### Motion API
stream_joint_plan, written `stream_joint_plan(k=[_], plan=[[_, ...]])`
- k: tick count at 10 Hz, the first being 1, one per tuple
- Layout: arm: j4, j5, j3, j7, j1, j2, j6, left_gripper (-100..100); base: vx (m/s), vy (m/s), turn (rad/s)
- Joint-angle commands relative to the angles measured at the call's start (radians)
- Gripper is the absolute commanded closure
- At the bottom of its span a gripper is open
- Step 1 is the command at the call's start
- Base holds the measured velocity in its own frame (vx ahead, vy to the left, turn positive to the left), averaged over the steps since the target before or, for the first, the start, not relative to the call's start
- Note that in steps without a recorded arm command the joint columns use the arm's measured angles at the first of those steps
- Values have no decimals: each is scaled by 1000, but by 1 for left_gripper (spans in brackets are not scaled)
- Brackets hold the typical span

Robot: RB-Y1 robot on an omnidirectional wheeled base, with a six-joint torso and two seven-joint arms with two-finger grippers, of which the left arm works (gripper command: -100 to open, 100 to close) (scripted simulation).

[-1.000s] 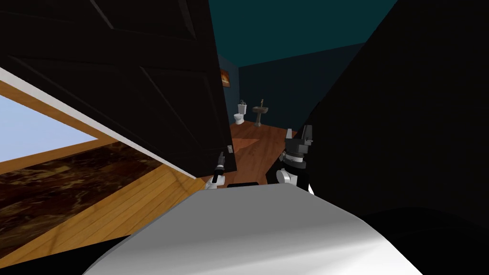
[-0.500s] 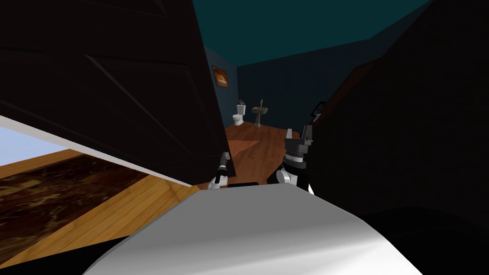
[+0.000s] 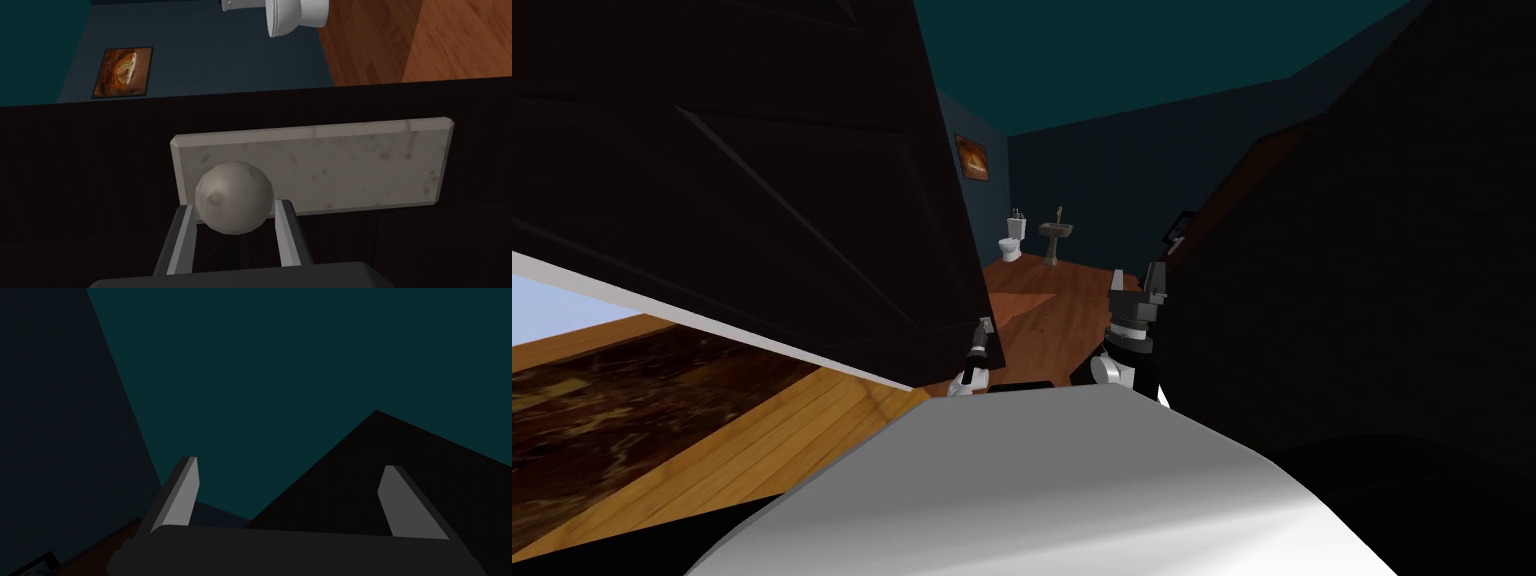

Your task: Push the door open

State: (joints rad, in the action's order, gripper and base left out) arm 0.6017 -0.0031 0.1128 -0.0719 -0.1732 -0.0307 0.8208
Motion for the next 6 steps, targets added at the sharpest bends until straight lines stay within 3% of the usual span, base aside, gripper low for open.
stream_joint_plan(k=[1,2,3,5,6], plan=[[1,0,1,0,0,1,2,100,-8,-2,2],[1,0,1,0,0,1,2,100,0,0,0],[-3,29,14,-21,-2,28,1,100,115,-10,16],[-4,42,20,-31,-4,37,2,100,165,-9,44],[0,70,-13,-43,2,41,-12,-100,12,20,58]])
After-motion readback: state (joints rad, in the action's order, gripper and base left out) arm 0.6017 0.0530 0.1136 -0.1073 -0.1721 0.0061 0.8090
